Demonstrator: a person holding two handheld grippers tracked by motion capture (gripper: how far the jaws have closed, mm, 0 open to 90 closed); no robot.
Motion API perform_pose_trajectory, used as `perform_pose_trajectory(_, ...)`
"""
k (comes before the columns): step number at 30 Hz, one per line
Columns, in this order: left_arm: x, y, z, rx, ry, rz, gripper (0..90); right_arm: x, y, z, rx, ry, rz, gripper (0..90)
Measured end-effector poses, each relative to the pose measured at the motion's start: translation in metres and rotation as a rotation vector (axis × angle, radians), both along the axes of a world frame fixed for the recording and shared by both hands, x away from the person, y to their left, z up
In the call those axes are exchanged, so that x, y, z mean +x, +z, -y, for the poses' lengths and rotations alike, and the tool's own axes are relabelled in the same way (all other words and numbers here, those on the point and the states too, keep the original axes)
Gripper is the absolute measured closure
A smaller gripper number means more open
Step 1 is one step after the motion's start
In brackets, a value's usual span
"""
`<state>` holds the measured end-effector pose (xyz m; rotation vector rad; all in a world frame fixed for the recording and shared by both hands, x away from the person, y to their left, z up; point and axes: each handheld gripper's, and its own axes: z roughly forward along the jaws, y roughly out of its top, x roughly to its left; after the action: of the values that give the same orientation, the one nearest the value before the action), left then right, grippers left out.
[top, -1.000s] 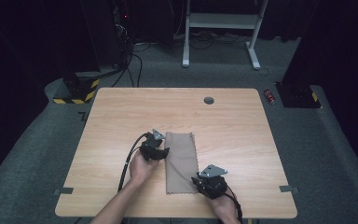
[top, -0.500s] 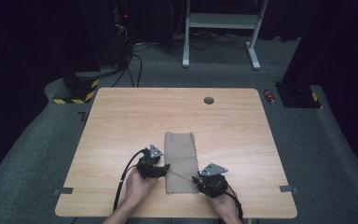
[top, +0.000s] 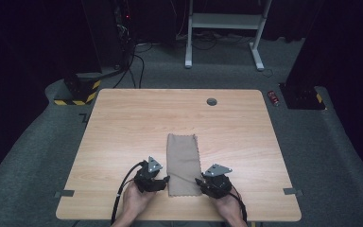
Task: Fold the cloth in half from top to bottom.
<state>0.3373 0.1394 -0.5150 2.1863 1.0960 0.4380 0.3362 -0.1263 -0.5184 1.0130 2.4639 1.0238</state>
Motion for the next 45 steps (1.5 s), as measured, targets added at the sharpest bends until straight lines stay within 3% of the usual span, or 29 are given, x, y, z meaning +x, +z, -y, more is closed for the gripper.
perform_pose_trajectory(3, 0.001, 0.000, -0.004, -0.008, 0.007, -0.001, 41.4, 0.004, 0.003, 0.002, 0.027, 0.000, -0.012, 63.0)
perform_pose_trajectory(4, 0.003, -0.001, -0.007, -0.034, 0.019, -0.007, 41.2, 0.005, 0.004, 0.003, 0.029, 0.001, -0.008, 63.0)
perform_pose_trajectory(11, 0.018, -0.003, -0.019, -0.109, 0.079, -0.018, 38.8, 0.021, 0.007, 0.005, 0.071, -0.041, -0.016, 57.8)
perform_pose_trajectory(17, 0.030, -0.003, -0.023, -0.133, 0.109, -0.027, 37.4, 0.034, 0.008, -0.001, 0.089, -0.033, -0.032, 57.0)
perform_pose_trajectory(24, 0.048, 0.000, -0.020, -0.113, 0.095, -0.035, 35.9, 0.048, 0.009, -0.008, 0.102, -0.040, -0.041, 64.1)
perform_pose_trajectory(30, 0.068, 0.012, -0.012, -0.138, 0.088, -0.023, 36.9, 0.060, 0.009, -0.014, 0.087, -0.044, -0.050, 74.6)
perform_pose_trajectory(35, 0.089, 0.014, -0.008, -0.152, 0.128, -0.018, 39.8, 0.075, 0.013, -0.020, 0.079, -0.059, -0.045, 80.0)
perform_pose_trajectory(36, 0.099, 0.014, -0.005, -0.136, 0.142, -0.033, 40.7, 0.081, 0.015, -0.024, 0.075, -0.059, -0.034, 80.9)
perform_pose_trajectory(41, 0.115, 0.013, 0.001, -0.107, 0.159, -0.034, 41.9, 0.099, 0.015, -0.031, 0.078, -0.086, -0.027, 82.0)
perform_pose_trajectory(42, 0.117, 0.013, 0.002, -0.118, 0.168, -0.024, 41.9, 0.099, 0.015, -0.031, 0.078, -0.086, -0.027, 82.0)
perform_pose_trajectory(45, 0.125, 0.010, 0.006, -0.093, 0.189, -0.038, 42.2, 0.109, 0.013, -0.034, 0.082, -0.117, -0.025, 81.9)
